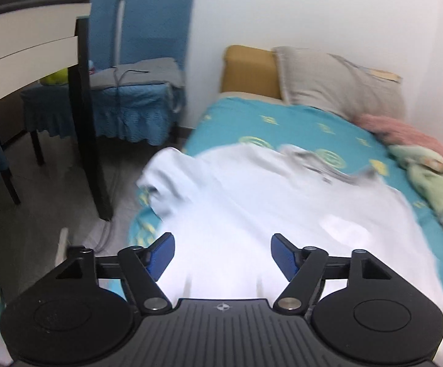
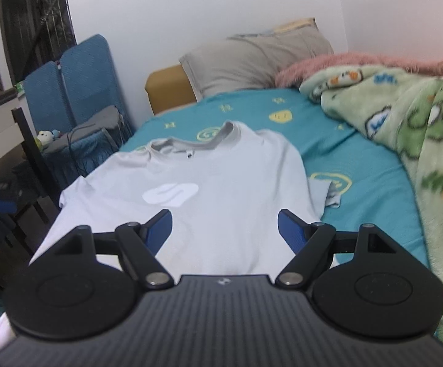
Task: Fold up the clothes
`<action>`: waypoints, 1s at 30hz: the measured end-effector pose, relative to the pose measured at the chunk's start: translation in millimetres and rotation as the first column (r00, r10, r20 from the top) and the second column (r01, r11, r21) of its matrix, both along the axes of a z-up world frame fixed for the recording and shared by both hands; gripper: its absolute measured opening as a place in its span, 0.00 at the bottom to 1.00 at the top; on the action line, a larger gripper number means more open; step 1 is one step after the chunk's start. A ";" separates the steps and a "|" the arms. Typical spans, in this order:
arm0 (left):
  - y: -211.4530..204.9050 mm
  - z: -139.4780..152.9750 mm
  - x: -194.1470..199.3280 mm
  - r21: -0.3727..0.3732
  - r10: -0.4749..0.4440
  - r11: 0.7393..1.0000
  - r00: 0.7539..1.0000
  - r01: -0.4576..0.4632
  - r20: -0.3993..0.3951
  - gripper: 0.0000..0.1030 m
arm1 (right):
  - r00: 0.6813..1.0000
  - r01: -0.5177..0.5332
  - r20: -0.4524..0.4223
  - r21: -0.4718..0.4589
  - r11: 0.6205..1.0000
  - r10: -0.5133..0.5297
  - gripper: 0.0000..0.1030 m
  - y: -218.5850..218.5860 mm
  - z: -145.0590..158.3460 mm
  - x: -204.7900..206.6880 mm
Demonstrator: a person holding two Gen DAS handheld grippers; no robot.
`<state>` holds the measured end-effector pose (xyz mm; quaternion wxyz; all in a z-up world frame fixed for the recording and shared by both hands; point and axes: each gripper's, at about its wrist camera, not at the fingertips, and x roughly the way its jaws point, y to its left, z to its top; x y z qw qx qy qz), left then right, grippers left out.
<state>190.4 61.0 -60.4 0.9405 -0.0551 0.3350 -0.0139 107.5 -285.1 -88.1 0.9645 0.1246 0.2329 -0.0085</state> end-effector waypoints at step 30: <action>-52.2 5.3 -106.1 -0.009 -0.116 0.993 0.993 0.116 0.012 0.82 | 0.993 0.119 -0.051 0.273 0.955 -0.109 0.67 -46.5 -1.9 -15.4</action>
